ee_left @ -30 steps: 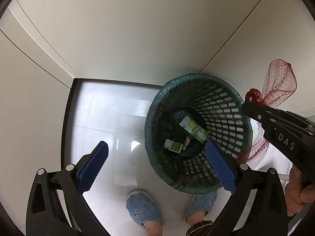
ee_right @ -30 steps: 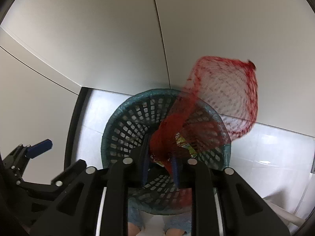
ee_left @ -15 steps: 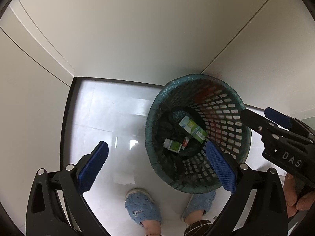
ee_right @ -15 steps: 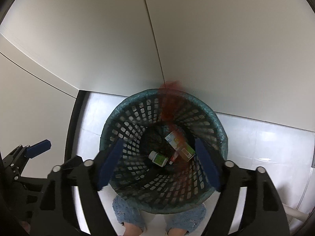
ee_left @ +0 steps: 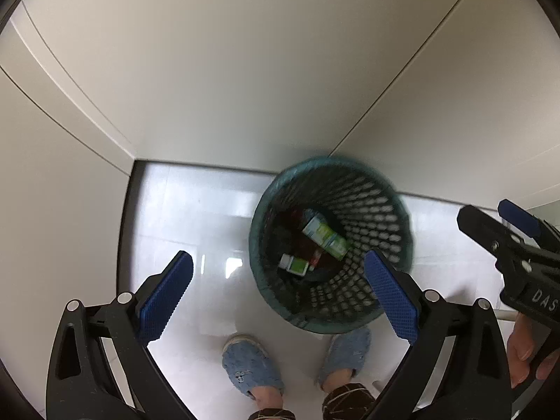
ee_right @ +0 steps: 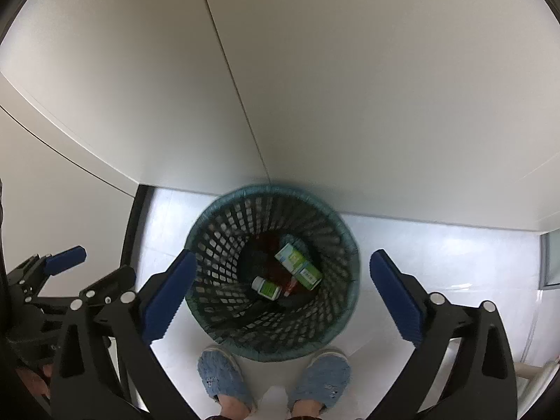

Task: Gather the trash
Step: 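Raise both open tools back up toward the counter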

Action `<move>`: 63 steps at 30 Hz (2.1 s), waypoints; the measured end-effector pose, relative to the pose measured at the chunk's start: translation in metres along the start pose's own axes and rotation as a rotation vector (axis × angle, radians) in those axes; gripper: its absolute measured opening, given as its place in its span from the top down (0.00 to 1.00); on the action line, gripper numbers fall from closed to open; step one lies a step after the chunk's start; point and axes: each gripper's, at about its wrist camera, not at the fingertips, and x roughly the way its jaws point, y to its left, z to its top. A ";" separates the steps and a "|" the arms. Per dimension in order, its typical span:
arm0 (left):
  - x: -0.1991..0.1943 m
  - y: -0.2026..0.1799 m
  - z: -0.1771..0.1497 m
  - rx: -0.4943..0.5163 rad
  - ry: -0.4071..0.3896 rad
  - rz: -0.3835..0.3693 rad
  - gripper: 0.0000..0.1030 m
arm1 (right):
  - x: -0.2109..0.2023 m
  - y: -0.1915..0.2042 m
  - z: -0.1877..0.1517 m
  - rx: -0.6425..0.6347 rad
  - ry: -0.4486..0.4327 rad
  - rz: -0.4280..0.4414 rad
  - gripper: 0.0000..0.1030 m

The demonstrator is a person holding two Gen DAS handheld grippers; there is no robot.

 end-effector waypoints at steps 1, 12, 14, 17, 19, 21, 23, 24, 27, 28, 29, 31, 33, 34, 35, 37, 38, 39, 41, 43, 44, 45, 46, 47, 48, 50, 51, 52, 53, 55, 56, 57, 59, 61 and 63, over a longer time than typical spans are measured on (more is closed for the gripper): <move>-0.010 -0.001 0.002 -0.003 -0.010 -0.002 0.06 | -0.013 0.000 0.003 -0.002 -0.011 -0.002 0.07; -0.160 -0.021 0.023 0.044 -0.111 0.007 0.06 | -0.148 0.001 0.034 0.032 -0.044 -0.024 0.07; -0.188 -0.022 0.028 0.057 -0.130 0.006 0.06 | -0.172 -0.001 0.039 0.041 -0.062 -0.023 0.07; -0.226 -0.024 0.035 0.065 -0.147 0.005 0.06 | -0.210 -0.002 0.044 0.056 -0.084 -0.040 0.07; -0.250 -0.027 0.040 0.080 -0.154 0.021 0.06 | -0.235 -0.003 0.044 0.077 -0.092 -0.040 0.07; -0.274 -0.029 0.044 0.086 -0.152 0.012 0.06 | -0.260 -0.001 0.047 0.092 -0.097 -0.053 0.07; -0.296 -0.030 0.049 0.091 -0.158 0.013 0.06 | -0.285 0.003 0.049 0.098 -0.106 -0.054 0.07; -0.307 -0.031 0.050 0.097 -0.167 0.014 0.06 | -0.301 0.005 0.050 0.100 -0.116 -0.054 0.07; -0.344 -0.038 0.055 0.117 -0.198 0.014 0.06 | -0.341 0.009 0.055 0.094 -0.139 -0.077 0.08; -0.356 -0.039 0.056 0.116 -0.207 0.007 0.06 | -0.355 0.010 0.059 0.094 -0.154 -0.084 0.07; -0.368 -0.040 0.058 0.116 -0.214 -0.001 0.06 | -0.371 0.011 0.063 0.093 -0.169 -0.089 0.08; -0.389 -0.043 0.062 0.118 -0.232 -0.009 0.06 | -0.397 0.009 0.069 0.104 -0.205 -0.093 0.07; -0.408 -0.045 0.067 0.135 -0.259 0.006 0.06 | -0.418 0.005 0.075 0.114 -0.239 -0.107 0.08; -0.414 -0.047 0.068 0.138 -0.272 0.004 0.06 | -0.426 0.002 0.078 0.122 -0.252 -0.115 0.08; -0.423 -0.049 0.070 0.139 -0.281 -0.003 0.06 | -0.437 -0.002 0.083 0.133 -0.263 -0.117 0.08; -0.441 -0.050 0.076 0.139 -0.290 -0.010 0.06 | -0.458 -0.004 0.091 0.157 -0.281 -0.127 0.08; -0.448 -0.049 0.080 0.139 -0.296 -0.018 0.06 | -0.462 -0.007 0.092 0.164 -0.289 -0.131 0.07; -0.452 -0.050 0.084 0.140 -0.300 -0.022 0.06 | -0.467 -0.010 0.095 0.173 -0.299 -0.134 0.08; -0.462 -0.054 0.093 0.145 -0.313 -0.016 0.06 | -0.475 -0.015 0.100 0.183 -0.306 -0.141 0.08; -0.470 -0.057 0.104 0.144 -0.322 -0.011 0.06 | -0.483 -0.023 0.107 0.189 -0.317 -0.142 0.08; -0.473 -0.058 0.109 0.141 -0.326 -0.010 0.06 | -0.486 -0.026 0.112 0.187 -0.320 -0.149 0.08; -0.476 -0.058 0.117 0.138 -0.328 -0.008 0.06 | -0.490 -0.028 0.118 0.184 -0.325 -0.155 0.08; -0.478 -0.061 0.125 0.135 -0.330 -0.007 0.06 | -0.492 -0.031 0.125 0.182 -0.331 -0.156 0.08; -0.480 -0.063 0.133 0.132 -0.333 -0.008 0.06 | -0.494 -0.034 0.133 0.181 -0.336 -0.156 0.08; -0.483 -0.065 0.141 0.129 -0.339 -0.007 0.06 | -0.494 -0.038 0.139 0.180 -0.336 -0.157 0.08; -0.484 -0.070 0.157 0.125 -0.350 0.002 0.06 | -0.494 -0.046 0.155 0.180 -0.337 -0.157 0.08; -0.484 -0.072 0.166 0.121 -0.353 0.006 0.06 | -0.492 -0.051 0.164 0.182 -0.340 -0.153 0.08; -0.483 -0.075 0.175 0.118 -0.356 0.011 0.06 | -0.490 -0.056 0.174 0.181 -0.341 -0.149 0.08; -0.481 -0.078 0.184 0.117 -0.359 0.016 0.06 | -0.488 -0.061 0.183 0.176 -0.342 -0.145 0.08; -0.477 -0.084 0.203 0.105 -0.368 0.029 0.06 | -0.481 -0.072 0.209 0.163 -0.353 -0.130 0.08; -0.476 -0.086 0.212 0.097 -0.376 0.033 0.06 | -0.479 -0.077 0.220 0.157 -0.358 -0.121 0.08; -0.473 -0.089 0.222 0.094 -0.384 0.039 0.06 | -0.473 -0.084 0.235 0.149 -0.361 -0.112 0.08; -0.467 -0.093 0.245 0.072 -0.389 0.060 0.06 | -0.461 -0.095 0.269 0.124 -0.349 -0.107 0.08; -0.462 -0.096 0.268 0.046 -0.379 0.050 0.06 | -0.452 -0.102 0.297 0.099 -0.338 -0.098 0.08; -0.454 -0.101 0.291 0.041 -0.368 0.073 0.06 | -0.443 -0.110 0.328 0.065 -0.329 -0.105 0.08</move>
